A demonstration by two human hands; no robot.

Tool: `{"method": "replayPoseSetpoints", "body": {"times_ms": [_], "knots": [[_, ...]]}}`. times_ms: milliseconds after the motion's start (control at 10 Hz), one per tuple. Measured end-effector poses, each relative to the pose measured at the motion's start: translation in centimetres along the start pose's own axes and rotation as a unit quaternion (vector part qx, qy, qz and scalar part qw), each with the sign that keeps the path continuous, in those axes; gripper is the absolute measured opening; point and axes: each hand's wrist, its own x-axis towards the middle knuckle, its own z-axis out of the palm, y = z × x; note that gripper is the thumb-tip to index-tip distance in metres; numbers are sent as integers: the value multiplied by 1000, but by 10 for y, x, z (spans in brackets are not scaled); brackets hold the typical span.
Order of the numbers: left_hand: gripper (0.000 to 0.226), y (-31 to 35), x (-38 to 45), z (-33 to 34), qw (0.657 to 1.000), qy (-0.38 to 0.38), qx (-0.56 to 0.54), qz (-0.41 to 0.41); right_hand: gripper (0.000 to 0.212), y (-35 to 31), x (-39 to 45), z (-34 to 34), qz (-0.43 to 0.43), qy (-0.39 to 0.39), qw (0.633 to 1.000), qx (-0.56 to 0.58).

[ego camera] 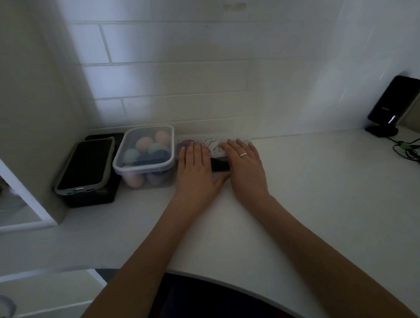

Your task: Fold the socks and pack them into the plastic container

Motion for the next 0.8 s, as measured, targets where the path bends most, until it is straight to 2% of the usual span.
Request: {"method": "replayPoseSetpoints", "body": {"times_ms": [300, 400, 600, 700, 800], "knots": [[104, -16, 31, 13, 999, 18, -37, -4, 50, 7, 30, 25, 10, -8, 1000, 13], [99, -16, 36, 20, 998, 33, -48, -10, 46, 15, 37, 32, -5, 9, 1000, 16], [83, -13, 37, 20, 998, 24, -52, -15, 43, 28, 41, 29, -34, -37, 998, 41], [65, -17, 37, 6, 995, 11, -100, -12, 46, 35, 53, 11, -44, -174, 975, 130], [41, -19, 39, -27, 965, 11, -257, -46, 50, 40, 76, -40, 82, -156, 896, 406]]}}
